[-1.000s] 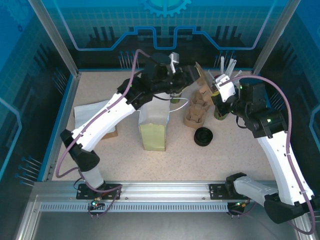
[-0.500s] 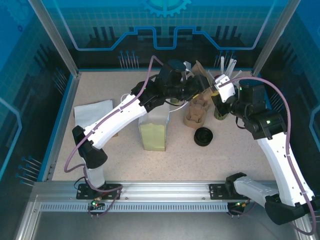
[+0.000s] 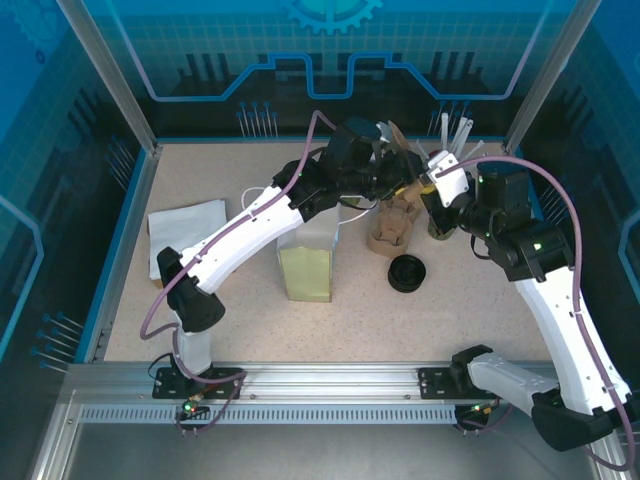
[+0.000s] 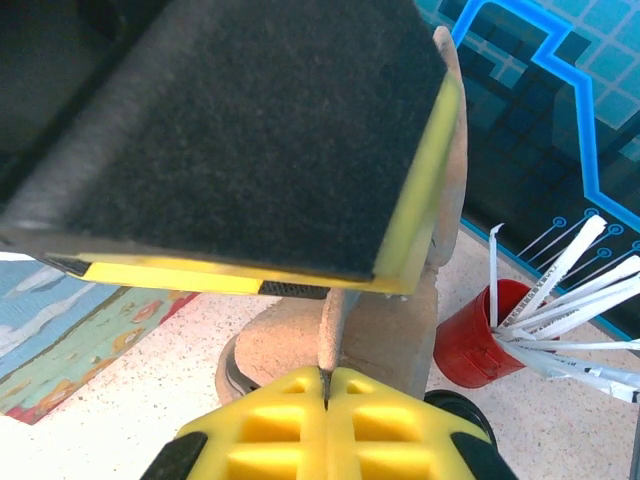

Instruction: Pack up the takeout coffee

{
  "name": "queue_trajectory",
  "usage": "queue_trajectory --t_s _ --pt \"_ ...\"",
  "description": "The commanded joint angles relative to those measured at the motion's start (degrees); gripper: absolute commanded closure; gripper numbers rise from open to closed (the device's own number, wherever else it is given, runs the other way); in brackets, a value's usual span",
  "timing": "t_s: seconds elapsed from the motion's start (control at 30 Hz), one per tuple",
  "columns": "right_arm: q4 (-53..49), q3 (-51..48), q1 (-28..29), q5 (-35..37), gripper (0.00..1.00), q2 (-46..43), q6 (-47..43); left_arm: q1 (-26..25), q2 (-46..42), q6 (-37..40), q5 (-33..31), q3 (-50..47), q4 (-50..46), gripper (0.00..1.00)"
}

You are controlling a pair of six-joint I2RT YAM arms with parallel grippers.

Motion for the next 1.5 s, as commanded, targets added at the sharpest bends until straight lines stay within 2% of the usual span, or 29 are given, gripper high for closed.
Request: queue_trajectory --t_s 0.0,0.23,0.47,0.57,0.63,0.7,0.87,1.07,1.13,1.17,1.47 --pt "2.58 -0.12 1.19 0.07 1.0 -1.04 -0.83 -0.62 0.74 -0.59 1.54 2.08 0.14 0.62" --pt "2.74 -0.44 1.61 0.4 1.0 -1.22 -1.16 -0.62 0.75 0.01 1.65 2.26 -0.03 0.76" --pt "1.71 -0.21 1.68 -0.17 1.0 -0.95 -1.62 -0.58 0.23 1.85 1.05 2.31 -0.35 0.98" --pt "0.85 0.16 1.65 -1.29 0.99 -1.0 -1.88 -0.6 -0.39 4.16 0.13 2.28 -1.3 1.0" --pt "0.28 0.63 1.6 -2.1 0.89 -1.17 -2.14 -0.58 -1.12 6.44 -0.98 2.33 -2.44 1.0" --pt "-0.99 1.46 1.56 -3.39 0.75 -1.37 -2.83 -0.58 -2.07 9.74 -2.08 2.33 -3.93 1.0" --pt "-5.57 5.05 1.43 -5.75 0.42 -2.0 -5.62 -0.58 -5.75 22.61 -5.06 2.22 -9.09 1.0" --pt "-9.06 9.41 1.29 -7.0 0.13 -3.62 -11.66 -0.59 -11.85 37.83 -5.5 0.86 -14.53 1.0" --pt "-9.21 10.78 1.28 -6.75 0.03 -4.09 -13.58 -0.58 -14.03 40.74 -5.04 -0.31 -15.57 1.0" --pt "-9.21 11.55 1.35 -6.52 0.0 -4.17 -14.63 -0.57 -15.24 42.08 -4.44 -1.34 -15.79 1.0" --pt "-10.51 18.18 2.24 -8.34 0.0 -1.46 -21.89 -0.59 -25.5 46.03 -0.82 -12.2 -14.41 1.0"
